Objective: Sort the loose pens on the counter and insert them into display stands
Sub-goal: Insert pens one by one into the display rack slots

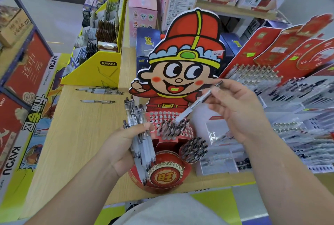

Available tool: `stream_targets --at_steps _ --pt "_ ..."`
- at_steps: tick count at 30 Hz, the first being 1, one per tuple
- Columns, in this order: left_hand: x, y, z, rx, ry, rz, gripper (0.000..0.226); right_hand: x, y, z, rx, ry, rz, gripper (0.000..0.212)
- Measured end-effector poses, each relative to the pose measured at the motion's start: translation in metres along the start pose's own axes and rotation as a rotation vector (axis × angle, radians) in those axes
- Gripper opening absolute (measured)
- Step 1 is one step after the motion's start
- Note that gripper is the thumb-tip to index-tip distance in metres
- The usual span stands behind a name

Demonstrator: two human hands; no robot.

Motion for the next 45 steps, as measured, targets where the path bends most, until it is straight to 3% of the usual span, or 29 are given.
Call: stream_targets --at_steps 5,10,15,20,29,35,39,45 --pt "0.003 -0.009 -0.001 -0.015 0.001 -0.022 0.031 0.002 0.017 0.003 -0.123 0.149 -0.043 0.015" --pt "0.005 -0.016 0.001 -0.029 0.017 -0.063 0.033 -0.018 0.025 0.008 -0.134 0.227 -0.217 0.013" --pt "0.007 -0.017 0.003 -0.072 0.010 -0.093 0.016 -0.047 0.023 0.015 -0.040 0.238 -0.376 0.016" --pt "0.011 -0.020 0.008 -0.068 0.010 -0.151 0.032 -0.067 0.022 0.022 0.043 0.251 -0.477 0.016" --pt "0.017 -0.024 0.012 -0.107 -0.016 -0.157 0.022 -0.073 0.017 0.032 0.145 0.194 -0.526 0.018" --pt "0.017 -0.020 0.012 -0.135 -0.019 -0.163 0.037 -0.070 0.011 0.038 0.314 0.204 -0.650 0.014" --pt "0.016 -0.023 0.011 -0.133 -0.014 -0.133 0.023 -0.073 0.009 0.038 0.327 0.181 -0.607 0.018" --pt "0.014 -0.024 0.011 -0.123 -0.004 -0.114 0.024 -0.073 0.008 0.042 0.388 0.137 -0.554 0.019"
Point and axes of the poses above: each hand's wrist, its own z-axis towards the middle knuckle, its own y-axis out of the back of the hand, x = y × z, the point moved 2 cm from there along z, towards the middle knuckle, and after that the axes turned 7 degrees about -x, right-handed, at the moved point
